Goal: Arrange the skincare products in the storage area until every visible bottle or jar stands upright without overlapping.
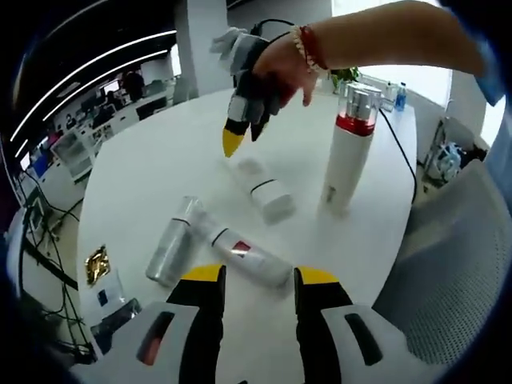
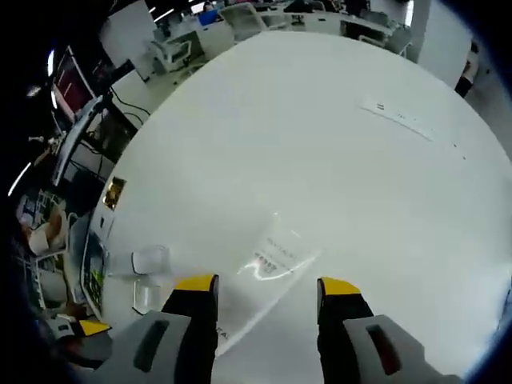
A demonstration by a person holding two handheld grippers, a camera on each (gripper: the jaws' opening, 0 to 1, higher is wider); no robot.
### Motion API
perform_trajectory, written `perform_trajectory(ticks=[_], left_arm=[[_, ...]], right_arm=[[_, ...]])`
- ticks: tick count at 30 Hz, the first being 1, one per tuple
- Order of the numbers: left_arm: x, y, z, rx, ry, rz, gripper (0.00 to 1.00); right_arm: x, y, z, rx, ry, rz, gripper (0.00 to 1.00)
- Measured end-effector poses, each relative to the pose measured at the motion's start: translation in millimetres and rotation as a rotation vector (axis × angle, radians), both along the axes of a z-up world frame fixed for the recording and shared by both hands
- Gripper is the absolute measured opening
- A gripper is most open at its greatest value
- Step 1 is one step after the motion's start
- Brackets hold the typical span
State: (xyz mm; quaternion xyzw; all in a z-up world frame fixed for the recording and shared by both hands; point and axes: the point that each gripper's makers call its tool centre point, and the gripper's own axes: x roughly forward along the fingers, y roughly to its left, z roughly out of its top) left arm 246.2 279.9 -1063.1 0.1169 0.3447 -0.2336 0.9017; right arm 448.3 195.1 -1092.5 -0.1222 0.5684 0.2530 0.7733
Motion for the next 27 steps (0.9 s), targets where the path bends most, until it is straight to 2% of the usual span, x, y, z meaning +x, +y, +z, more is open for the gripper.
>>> perform_trajectory(ticks=[1,6,8,11,12,13,15,16,18,19,24,25,26,27], left_arm=[[0.1,0.3,-0.1,0.000,0.000,0.000,0.32],[1.5,1.8,0.6,-0.002,-0.004,0.002,0.32],[1.8,2.1,0.8,-0.002,-0.005,0.003,0.32],[2.4,2.0,0.5,0.002,-0.006,0.001,0.32],[2.4,1.9,0.2,0.005,-0.005,0.001,0.32],[2.5,1.9,0.0,0.007,-0.005,0.000,0.32],[2.7,1.9,-0.4,0.010,-0.003,-0.001,0.31],[2.7,1.8,-0.4,0.010,-0.004,-0.002,0.31],[2.8,2.2,-0.6,0.013,-0.003,-0.001,0.31],[2.8,2.6,-0.8,0.015,-0.002,-0.001,0.31],[2.6,3.9,-1.6,0.021,0.000,0.001,0.30],[2.7,4.0,-1.5,0.022,0.000,0.000,0.30],[3.1,4.2,-1.5,0.024,-0.001,-0.001,0.30],[3.4,4.4,-1.4,0.025,-0.002,-0.001,0.30]], right_arm=[[1.2,-0.8,-4.7,-0.036,0.003,0.011,0.45],[1.2,-3.0,-17.6,-0.111,0.017,0.029,0.44],[0.7,0.1,-19.9,-0.095,0.027,0.014,0.45],[-5.5,6.8,-25.9,-0.076,0.050,0.039,0.41],[-9.6,6.6,-27.8,-0.078,0.073,0.026,0.41],[-5.1,6.5,-27.0,-0.089,0.039,0.044,0.41],[-9.2,7.3,-27.7,-0.123,0.046,0.076,0.42],[-10.1,7.3,-28.7,-0.152,0.032,0.137,0.42],[-10.4,9.9,-29.8,-0.189,0.013,0.204,0.41],[-12.6,15.7,-30.6,-0.157,0.025,0.192,0.40],[-13.3,13.6,-29.4,-0.176,0.036,0.204,0.39],[-14.0,16.0,-29.1,-0.173,0.027,0.275,0.39],[-15.3,17.4,-29.1,-0.174,0.026,0.301,0.39],[-16.6,21.3,-29.0,-0.172,0.010,0.390,0.39]])
